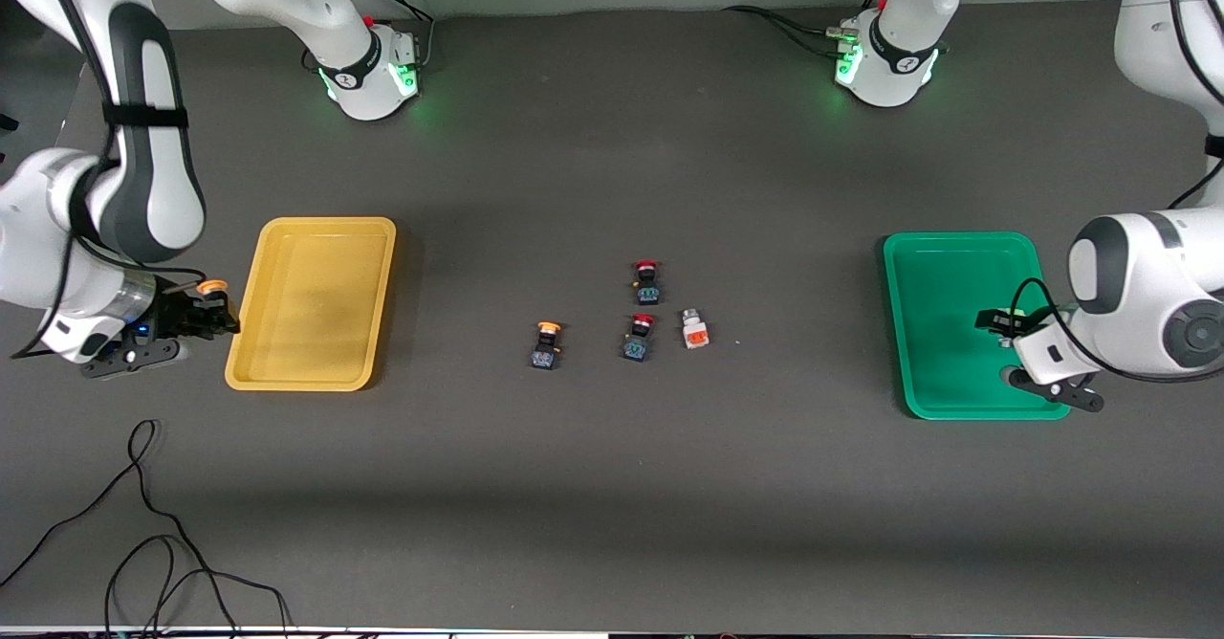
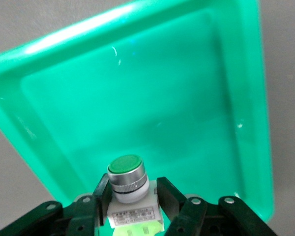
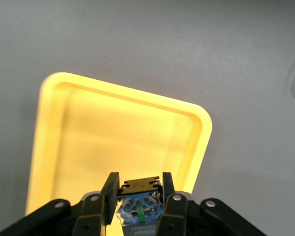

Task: Place green and yellow buttons in trays
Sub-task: 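Place the orange button in the yellow tray while the left gripper fills the green tray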

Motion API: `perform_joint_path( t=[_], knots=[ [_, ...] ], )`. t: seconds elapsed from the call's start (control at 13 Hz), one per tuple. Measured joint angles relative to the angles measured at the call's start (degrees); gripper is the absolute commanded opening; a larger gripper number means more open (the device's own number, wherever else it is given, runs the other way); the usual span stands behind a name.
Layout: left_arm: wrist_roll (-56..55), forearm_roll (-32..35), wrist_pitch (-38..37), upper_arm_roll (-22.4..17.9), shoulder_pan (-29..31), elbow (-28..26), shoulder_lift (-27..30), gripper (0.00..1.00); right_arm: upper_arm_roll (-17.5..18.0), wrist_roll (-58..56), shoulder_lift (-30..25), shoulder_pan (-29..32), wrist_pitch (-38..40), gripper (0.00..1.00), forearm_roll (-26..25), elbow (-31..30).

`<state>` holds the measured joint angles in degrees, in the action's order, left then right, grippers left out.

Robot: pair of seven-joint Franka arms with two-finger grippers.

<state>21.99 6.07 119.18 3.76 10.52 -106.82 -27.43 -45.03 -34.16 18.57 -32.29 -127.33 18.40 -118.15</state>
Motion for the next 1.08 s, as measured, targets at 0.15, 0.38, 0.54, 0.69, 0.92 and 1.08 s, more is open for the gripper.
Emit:
perform_joint_path(
  t=[0.15, 0.38, 0.54, 0.69, 0.92, 1.08],
  knots=[
    [0.3, 0.1, 5.7, 0.0, 1.2, -4.4, -0.1, 0.02, 0.1, -7.6, 5.7, 0.5, -3.3, 0.20, 10.9, -2.9],
    [0.3, 0.2, 8.8, 0.0, 2.5, -6.9, -0.2, 0.27, 0.5, -12.1, 13.3, 0.2, -4.4, 0.56, 19.2, -2.5],
    [0.4, 0.2, 10.4, 0.0, 3.2, -7.5, -0.4, 0.73, 0.5, -12.1, 14.2, 0.0, -4.4, 1.00, 19.7, -2.0],
    [0.5, 0.3, 11.4, 0.0, 3.7, -7.8, -0.7, 1.00, 0.5, -12.1, 14.1, 0.0, -4.2, 1.00, 19.7, -1.3],
    [0.5, 0.3, 11.9, 0.0, 4.1, -8.0, -1.0, 1.00, 0.3, -12.1, 13.4, -0.4, -2.6, 1.00, 19.6, 0.7],
    [0.5, 0.3, 11.8, 0.2, 4.1, -7.8, -0.7, 1.00, -2.1, -11.0, 12.6, -2.2, 1.9, 1.00, 17.3, 3.8]
  ],
)
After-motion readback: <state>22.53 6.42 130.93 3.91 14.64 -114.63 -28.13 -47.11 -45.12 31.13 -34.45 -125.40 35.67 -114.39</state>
